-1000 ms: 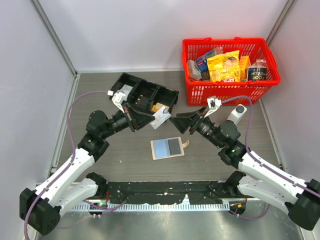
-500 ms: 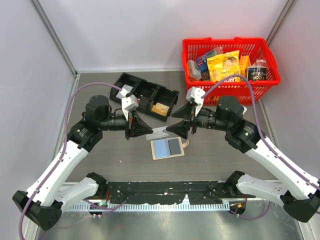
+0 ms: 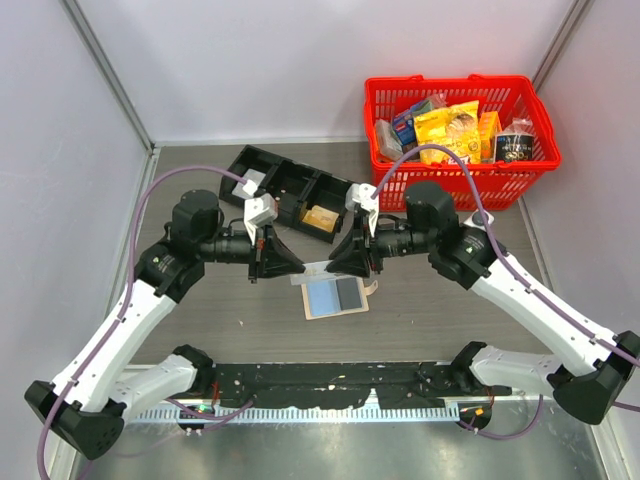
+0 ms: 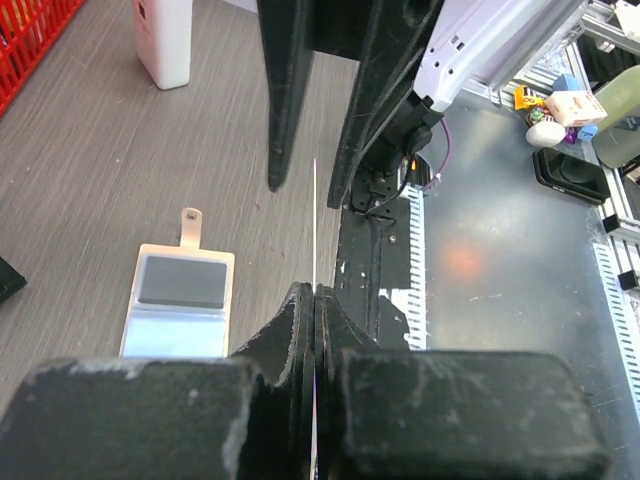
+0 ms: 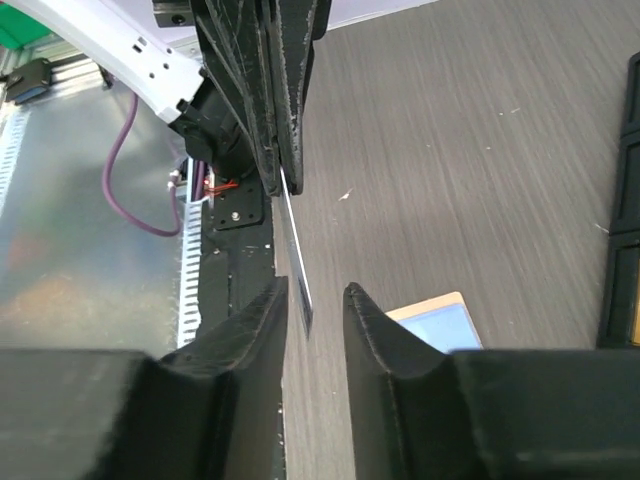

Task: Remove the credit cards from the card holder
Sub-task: Place the credit card in the storage box.

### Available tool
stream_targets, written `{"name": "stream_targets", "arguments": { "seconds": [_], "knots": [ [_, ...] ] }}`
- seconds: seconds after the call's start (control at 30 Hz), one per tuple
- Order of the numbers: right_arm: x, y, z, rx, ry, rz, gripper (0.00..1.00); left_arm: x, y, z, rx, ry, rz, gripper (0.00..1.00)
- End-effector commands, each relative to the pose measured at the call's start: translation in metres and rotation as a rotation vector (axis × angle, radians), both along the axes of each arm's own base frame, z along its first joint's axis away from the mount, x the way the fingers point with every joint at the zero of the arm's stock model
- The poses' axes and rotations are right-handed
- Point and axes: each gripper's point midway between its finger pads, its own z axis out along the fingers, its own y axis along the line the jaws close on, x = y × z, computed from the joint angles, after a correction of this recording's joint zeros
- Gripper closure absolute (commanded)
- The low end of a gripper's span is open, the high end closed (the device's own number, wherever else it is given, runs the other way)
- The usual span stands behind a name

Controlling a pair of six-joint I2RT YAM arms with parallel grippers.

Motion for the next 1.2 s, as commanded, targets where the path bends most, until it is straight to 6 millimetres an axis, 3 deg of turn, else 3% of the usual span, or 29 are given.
{"name": "stream_targets", "arguments": {
  "seconds": [0.0, 0.03, 0.07, 0.1, 0.17, 0.23, 0.27, 0.3, 0.33, 0.37, 0.4, 0.43, 0.47, 0.57, 0.83, 1.17],
  "knots": [
    [-0.003, 0.005, 0.024, 0.065, -0.041, 0.045, 0.76, -0.004, -0.001, 0.017, -0.027, -0.038, -0.029, 1.0],
    [-0.004, 0.006, 0.026, 0.071, -0.042, 0.049, 0.87, -0.003, -0.001, 0.017, -0.027, -0.037, -0.019, 0.96],
    [-0.002, 0.007, 0.027, 0.082, -0.039, 0.044, 0.88, -0.001, 0.0, 0.017, -0.027, -0.04, -0.004, 0.88],
    [-0.001, 0.007, 0.027, 0.087, -0.037, 0.038, 0.97, 0.002, 0.0, 0.018, -0.028, -0.045, 0.015, 0.79],
    [0.007, 0.007, 0.03, 0.119, -0.035, 0.006, 0.99, 0.012, 0.003, 0.017, -0.029, -0.046, 0.094, 0.58],
    [0.016, 0.007, 0.022, 0.155, 0.037, -0.034, 0.99, 0.028, 0.006, 0.018, -0.041, -0.054, 0.207, 0.46],
    [0.022, 0.006, 0.031, 0.2, 0.06, -0.062, 0.99, 0.038, 0.009, 0.02, -0.058, -0.064, 0.273, 0.42],
    [0.025, 0.004, 0.023, 0.207, 0.097, -0.085, 0.99, 0.046, 0.012, 0.018, -0.068, -0.056, 0.333, 0.39],
    [0.029, 0.004, 0.043, 0.294, 0.074, -0.094, 0.99, 0.053, 0.015, 0.018, -0.084, -0.049, 0.382, 0.38],
    [0.029, 0.003, 0.035, 0.309, 0.154, -0.112, 0.99, 0.061, 0.019, 0.02, -0.112, -0.043, 0.45, 0.37],
    [0.034, -0.001, 0.052, 0.384, 0.109, -0.124, 0.99, 0.068, 0.023, 0.02, -0.136, -0.029, 0.501, 0.36],
    [0.035, -0.003, 0.043, 0.399, 0.181, -0.144, 0.99, 0.073, 0.027, 0.023, -0.176, -0.015, 0.546, 0.36],
    [0.039, -0.007, 0.053, 0.452, 0.156, -0.159, 0.99, 0.075, 0.03, 0.025, -0.222, 0.021, 0.584, 0.35],
    [0.044, -0.011, 0.05, 0.497, 0.211, -0.197, 0.99, 0.081, 0.034, 0.029, -0.342, 0.065, 0.633, 0.34],
    [0.05, -0.013, 0.053, 0.581, 0.259, -0.234, 0.99, 0.076, 0.021, 0.035, -0.545, 0.192, 0.544, 0.35],
    [0.05, -0.009, 0.046, 0.645, 0.352, -0.203, 0.99, 0.072, 0.026, 0.057, -0.745, 0.237, 0.504, 0.42]
  ]
}}
